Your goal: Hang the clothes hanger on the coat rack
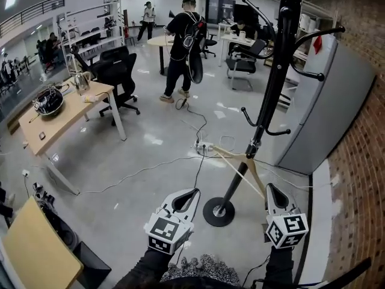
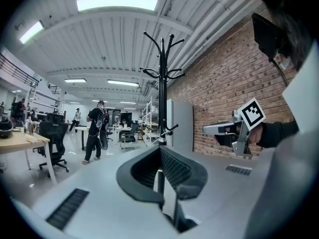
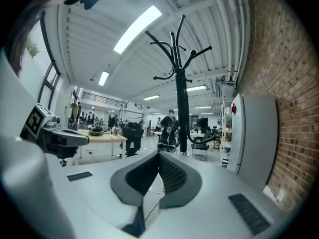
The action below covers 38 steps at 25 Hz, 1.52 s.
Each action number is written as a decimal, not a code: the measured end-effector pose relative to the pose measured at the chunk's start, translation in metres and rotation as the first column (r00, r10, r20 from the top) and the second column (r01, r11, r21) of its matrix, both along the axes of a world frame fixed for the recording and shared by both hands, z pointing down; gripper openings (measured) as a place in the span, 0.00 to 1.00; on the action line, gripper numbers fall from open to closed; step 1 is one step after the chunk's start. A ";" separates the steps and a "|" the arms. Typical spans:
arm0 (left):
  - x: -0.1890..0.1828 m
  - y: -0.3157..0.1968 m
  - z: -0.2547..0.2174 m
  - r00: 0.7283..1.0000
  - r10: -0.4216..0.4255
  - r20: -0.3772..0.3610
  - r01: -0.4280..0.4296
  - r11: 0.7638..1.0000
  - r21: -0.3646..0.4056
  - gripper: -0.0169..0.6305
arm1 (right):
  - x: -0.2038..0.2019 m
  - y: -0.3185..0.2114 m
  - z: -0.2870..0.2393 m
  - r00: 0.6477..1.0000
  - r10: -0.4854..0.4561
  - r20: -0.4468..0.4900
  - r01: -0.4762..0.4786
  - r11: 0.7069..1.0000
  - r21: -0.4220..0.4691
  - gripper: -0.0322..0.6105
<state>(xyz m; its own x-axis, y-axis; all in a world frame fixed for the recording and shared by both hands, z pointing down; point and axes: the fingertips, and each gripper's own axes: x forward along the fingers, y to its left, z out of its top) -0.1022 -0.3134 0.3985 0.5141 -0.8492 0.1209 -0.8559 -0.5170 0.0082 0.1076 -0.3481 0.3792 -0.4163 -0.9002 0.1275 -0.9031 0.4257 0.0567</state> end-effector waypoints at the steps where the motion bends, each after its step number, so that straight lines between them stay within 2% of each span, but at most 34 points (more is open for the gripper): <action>1: 0.004 0.007 0.003 1.000 0.021 0.002 -0.021 1.000 -0.007 0.04 | -0.002 0.011 0.001 1.000 0.007 0.007 -0.007 1.000 -0.003 0.07; 6: 0.029 0.032 0.007 0.993 0.118 0.009 -0.118 0.993 -0.016 0.04 | -0.013 0.048 0.009 0.999 0.048 -0.004 -0.048 0.998 -0.027 0.07; 10: 0.042 0.039 -0.003 0.989 0.148 0.010 -0.149 0.989 0.010 0.04 | -0.021 0.066 0.006 0.999 0.041 -0.013 -0.041 0.999 -0.021 0.07; 19: 0.060 0.068 -0.020 0.994 0.113 -0.003 -0.113 0.992 0.051 0.04 | -0.005 0.105 0.004 0.998 0.061 0.026 -0.061 0.998 -0.025 0.07; 28: 0.100 0.135 -0.014 0.994 0.107 -0.012 -0.107 0.993 0.043 0.04 | 0.021 0.180 0.013 0.999 0.049 -0.003 -0.049 0.998 -0.038 0.07; 38: 0.129 0.205 -0.008 0.996 0.092 -0.005 -0.092 0.995 0.037 0.04 | 0.045 0.251 0.012 0.999 0.027 0.022 -0.026 1.000 -0.015 0.07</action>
<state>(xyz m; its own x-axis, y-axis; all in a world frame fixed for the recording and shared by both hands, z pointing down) 0.0264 -0.1085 0.3903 0.5909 -0.8021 0.0870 -0.8048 -0.5935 -0.0061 0.1522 -0.0974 0.3916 -0.3954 -0.9090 0.1319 -0.9150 0.4024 0.0299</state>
